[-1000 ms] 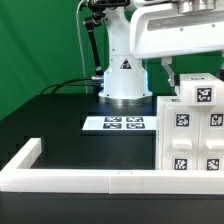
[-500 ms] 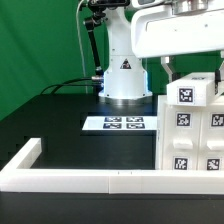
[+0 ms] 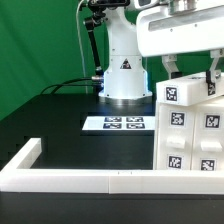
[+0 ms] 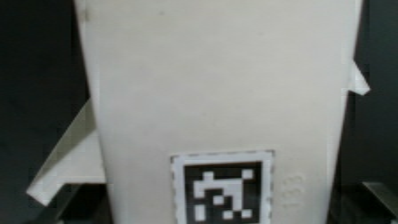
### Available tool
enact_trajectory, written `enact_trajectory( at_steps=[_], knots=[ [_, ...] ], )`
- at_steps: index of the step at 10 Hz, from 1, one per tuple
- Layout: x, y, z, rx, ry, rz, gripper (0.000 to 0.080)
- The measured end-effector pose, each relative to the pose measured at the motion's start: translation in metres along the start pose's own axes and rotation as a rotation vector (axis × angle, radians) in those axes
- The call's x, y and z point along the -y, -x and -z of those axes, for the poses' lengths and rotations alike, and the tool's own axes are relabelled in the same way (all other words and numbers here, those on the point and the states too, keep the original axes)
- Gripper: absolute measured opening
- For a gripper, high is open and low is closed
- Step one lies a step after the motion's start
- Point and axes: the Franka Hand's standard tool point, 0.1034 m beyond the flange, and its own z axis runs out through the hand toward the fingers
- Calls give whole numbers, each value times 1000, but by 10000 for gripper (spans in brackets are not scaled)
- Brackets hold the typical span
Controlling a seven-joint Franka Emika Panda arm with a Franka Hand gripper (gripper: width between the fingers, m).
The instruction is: Assemble cabinet
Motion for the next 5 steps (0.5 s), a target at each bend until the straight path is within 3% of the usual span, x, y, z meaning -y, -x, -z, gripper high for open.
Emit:
enact_trajectory(
  at_steps=[5],
  knots=[
    [-2, 9, -3, 19, -19, -507, 560]
  ],
)
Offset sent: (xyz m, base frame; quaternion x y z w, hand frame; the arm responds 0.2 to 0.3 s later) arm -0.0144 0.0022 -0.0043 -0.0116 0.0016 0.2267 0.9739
